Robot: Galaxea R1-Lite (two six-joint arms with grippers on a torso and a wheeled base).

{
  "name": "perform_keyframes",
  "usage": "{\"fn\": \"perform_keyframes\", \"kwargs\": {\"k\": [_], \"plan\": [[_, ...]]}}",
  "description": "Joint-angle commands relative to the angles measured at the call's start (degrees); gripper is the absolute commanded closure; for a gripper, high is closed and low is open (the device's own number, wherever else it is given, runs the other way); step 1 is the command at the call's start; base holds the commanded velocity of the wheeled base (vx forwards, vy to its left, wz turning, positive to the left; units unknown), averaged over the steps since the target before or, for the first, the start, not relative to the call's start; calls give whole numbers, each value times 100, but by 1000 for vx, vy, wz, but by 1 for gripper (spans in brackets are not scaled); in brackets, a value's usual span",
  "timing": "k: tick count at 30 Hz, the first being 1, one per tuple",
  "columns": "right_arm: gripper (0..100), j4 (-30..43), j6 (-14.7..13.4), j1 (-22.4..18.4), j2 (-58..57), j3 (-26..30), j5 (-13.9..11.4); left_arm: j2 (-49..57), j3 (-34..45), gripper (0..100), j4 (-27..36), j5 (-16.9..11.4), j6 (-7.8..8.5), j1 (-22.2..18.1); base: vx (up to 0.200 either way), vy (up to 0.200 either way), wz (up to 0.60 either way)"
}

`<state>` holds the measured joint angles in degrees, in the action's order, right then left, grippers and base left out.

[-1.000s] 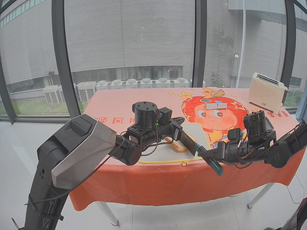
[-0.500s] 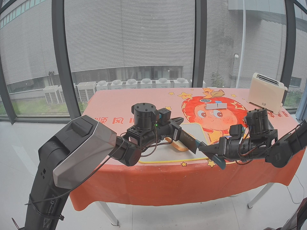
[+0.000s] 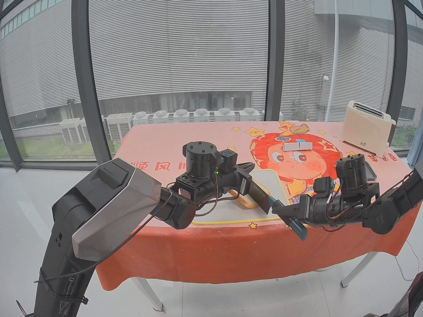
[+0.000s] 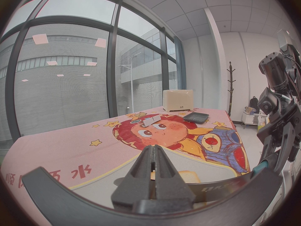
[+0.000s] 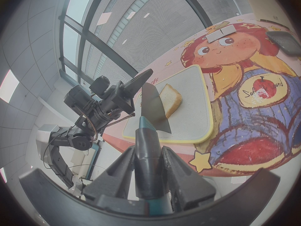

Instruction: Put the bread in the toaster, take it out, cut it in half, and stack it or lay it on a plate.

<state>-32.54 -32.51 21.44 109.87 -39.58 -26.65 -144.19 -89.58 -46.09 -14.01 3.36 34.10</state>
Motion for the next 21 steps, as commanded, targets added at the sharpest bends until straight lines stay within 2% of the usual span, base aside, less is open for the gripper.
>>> {"fn": "perform_keyframes", "kwargs": {"k": [1, 21], "plan": [[100, 19, -1, 9, 43, 3, 19, 49, 10, 100, -40, 3, -2, 9, 0, 0, 0], [100, 2, -10, 35, -405, -14, 2, -267, 54, 100, -119, 12, 6, -35, 0, 0, 0]]}}
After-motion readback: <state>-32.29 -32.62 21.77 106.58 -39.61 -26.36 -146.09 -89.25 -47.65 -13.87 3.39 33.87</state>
